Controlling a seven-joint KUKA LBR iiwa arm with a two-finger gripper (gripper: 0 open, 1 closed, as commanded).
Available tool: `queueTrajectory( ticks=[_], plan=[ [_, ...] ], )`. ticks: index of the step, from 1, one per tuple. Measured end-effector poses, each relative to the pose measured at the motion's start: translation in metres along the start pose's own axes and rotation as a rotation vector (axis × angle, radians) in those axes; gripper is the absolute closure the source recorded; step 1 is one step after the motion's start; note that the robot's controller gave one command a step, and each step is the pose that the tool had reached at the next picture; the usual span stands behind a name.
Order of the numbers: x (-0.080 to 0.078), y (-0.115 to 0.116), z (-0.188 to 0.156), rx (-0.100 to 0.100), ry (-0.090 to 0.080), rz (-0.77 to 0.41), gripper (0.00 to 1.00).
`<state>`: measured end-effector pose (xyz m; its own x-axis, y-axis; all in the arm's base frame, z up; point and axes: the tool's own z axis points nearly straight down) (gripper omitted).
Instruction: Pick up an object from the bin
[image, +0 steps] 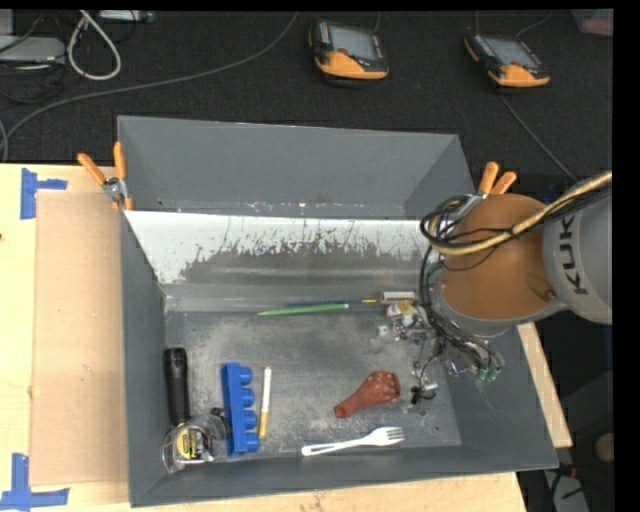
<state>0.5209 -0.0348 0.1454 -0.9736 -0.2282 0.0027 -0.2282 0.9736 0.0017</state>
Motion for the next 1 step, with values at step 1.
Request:
queueTrajectory(
  ticks=[1],
  plan=[
    [0.0026, 0.0023, 0.0800, 0.001, -0.001, -0.049, 0.00]
  ],
)
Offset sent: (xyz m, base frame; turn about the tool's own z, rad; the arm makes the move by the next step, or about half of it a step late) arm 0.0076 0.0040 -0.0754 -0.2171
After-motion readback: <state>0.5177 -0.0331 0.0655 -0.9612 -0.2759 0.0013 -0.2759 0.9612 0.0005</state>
